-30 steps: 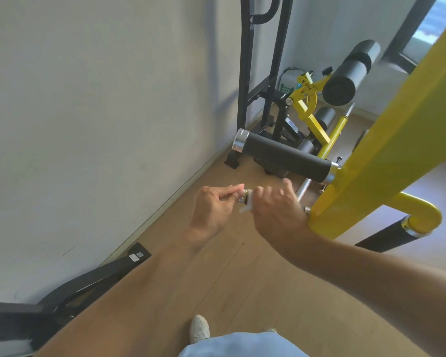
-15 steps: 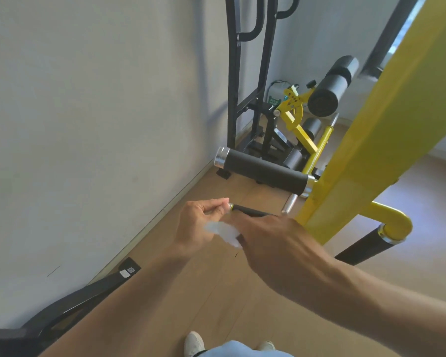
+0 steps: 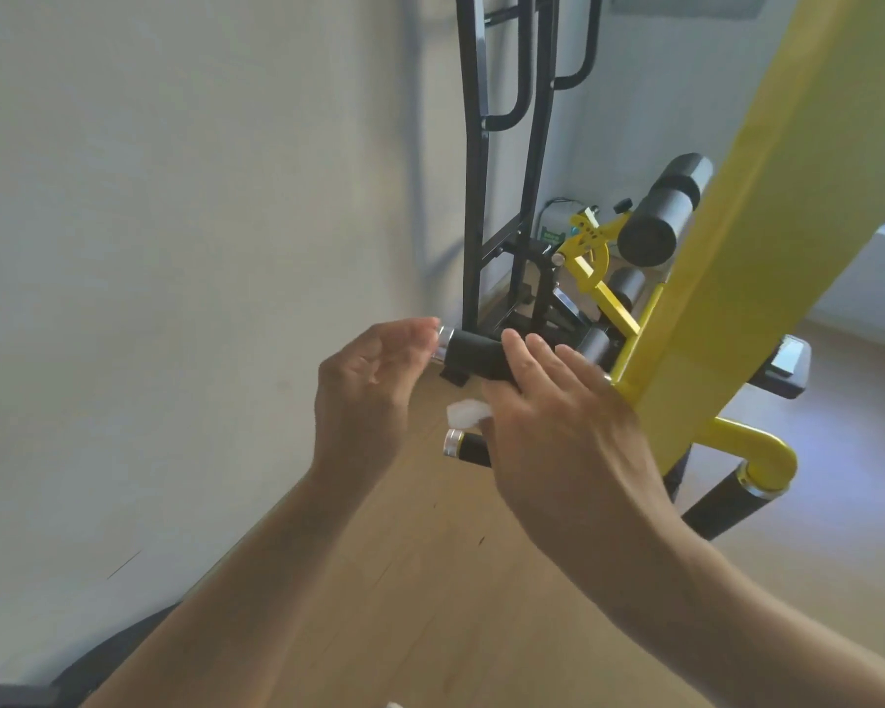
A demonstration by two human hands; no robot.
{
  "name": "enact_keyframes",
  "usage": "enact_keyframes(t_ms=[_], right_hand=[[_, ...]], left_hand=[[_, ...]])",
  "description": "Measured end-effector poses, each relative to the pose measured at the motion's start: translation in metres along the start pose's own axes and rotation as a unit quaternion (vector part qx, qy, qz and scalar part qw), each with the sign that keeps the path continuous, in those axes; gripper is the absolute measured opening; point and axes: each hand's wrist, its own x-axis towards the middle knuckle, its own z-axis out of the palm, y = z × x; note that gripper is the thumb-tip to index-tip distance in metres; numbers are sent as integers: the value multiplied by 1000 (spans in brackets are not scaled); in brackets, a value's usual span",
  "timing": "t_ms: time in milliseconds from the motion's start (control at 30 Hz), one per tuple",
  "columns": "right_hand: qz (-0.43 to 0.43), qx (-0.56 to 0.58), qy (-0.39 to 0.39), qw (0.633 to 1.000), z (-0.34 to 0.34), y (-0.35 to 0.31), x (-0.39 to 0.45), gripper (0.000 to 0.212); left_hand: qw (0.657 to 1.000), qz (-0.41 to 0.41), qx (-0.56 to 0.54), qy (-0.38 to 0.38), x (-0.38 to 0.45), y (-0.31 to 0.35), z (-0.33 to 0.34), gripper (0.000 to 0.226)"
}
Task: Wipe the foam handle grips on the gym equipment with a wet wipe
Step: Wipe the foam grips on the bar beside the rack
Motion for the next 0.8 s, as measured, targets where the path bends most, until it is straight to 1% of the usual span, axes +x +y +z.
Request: enact_keyframes(t_ms=[33,67,133,167,200,267,300,333,400,467,500,533,567,633,667,700,733,767,800], right_hand=[[-10,6,3,1000,0,1,0,37],[-13,27,24,999,-3,3,1,37],[3,132,73,989,-21,8,7,25],[25,200,79,976,-34,10,12,20],[50,273,69,958,-44,11,17,16],[108,406,17,907,-52,14,24,15],[119,435,2,893,-51,14,26,16],[121,441,-1,889,-47,13,27,17],[126,436,4,891,-40,13,27,21],[131,449,-7,884,-35,15,25,33],[141,465,-13,874,-34,15,25,41],[162,495,-19,854,-33,15,25,46],[187,542,-28,819,-33,15,25,46],[212,652,-71,725,-33,16,25,41],[211,678,-89,698,-32,18,24,48],[213,683,-94,692,-31,18,22,54],[213,675,-81,702,-29,18,21,51],[222,663,-56,712,-28,17,22,41],[233,650,-23,723,-28,17,23,24]], left_hand=[[1000,-2,2,-20,0,0,-1,11],[999,-8,7,-35,1,1,-1,11],[999,-1,31,-42,2,4,-3,10],[998,13,41,-37,4,7,-4,10],[998,31,43,-36,4,10,-6,12],[995,68,34,-61,1,17,-11,27],[994,80,33,-73,0,20,-13,31],[992,88,36,-85,-1,22,-15,32],[990,95,28,-97,-5,27,-14,22],[993,84,-6,-84,-8,31,-11,15],[994,77,-20,-80,-9,32,-11,14],[994,69,-30,-77,-10,33,-10,15],[995,60,-34,-68,-10,32,-10,17],[998,36,-26,-33,-10,32,-8,21],[999,24,-18,-18,-9,32,-7,25],[1000,18,-11,-11,-9,31,-7,27],[1000,14,-3,-8,-8,30,-6,28],[1000,13,7,-6,-7,29,-6,27],[1000,10,19,-5,-7,28,-5,25]])
